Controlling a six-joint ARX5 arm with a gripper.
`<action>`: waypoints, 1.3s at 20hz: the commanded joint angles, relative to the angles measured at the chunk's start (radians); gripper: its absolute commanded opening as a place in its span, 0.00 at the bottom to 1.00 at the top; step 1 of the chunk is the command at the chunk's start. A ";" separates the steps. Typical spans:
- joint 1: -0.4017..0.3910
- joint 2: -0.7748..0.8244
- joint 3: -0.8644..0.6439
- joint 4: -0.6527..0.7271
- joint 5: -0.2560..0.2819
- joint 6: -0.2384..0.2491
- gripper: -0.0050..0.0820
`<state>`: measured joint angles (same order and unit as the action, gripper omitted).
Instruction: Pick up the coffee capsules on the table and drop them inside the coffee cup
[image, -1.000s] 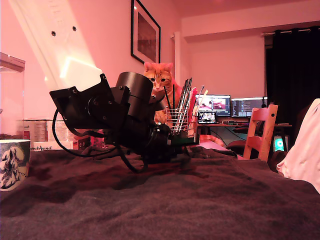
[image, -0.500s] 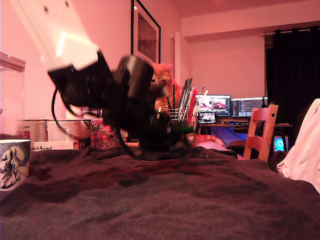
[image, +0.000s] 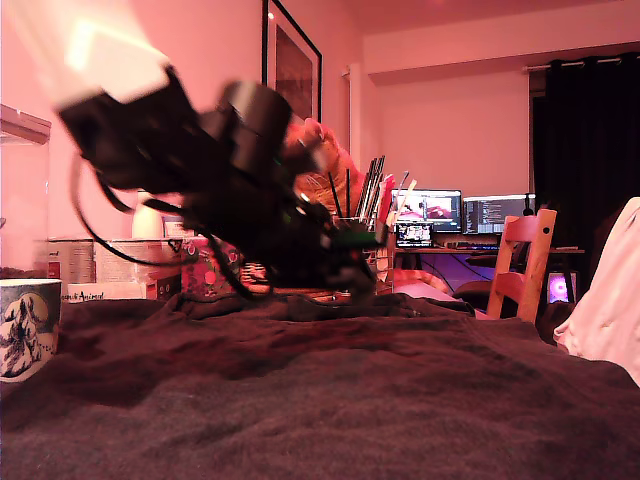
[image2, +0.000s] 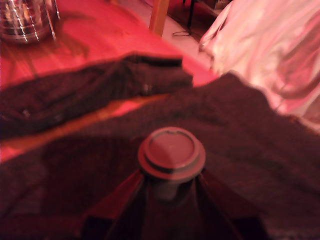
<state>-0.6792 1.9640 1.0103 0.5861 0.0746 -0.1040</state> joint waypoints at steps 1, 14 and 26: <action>-0.001 -0.056 -0.053 0.026 0.000 0.007 0.30; 0.052 -0.332 -0.342 0.096 -0.005 -0.029 0.30; 0.101 -0.551 -0.566 0.100 -0.092 -0.080 0.30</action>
<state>-0.5835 1.4323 0.4675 0.6746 -0.0109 -0.1780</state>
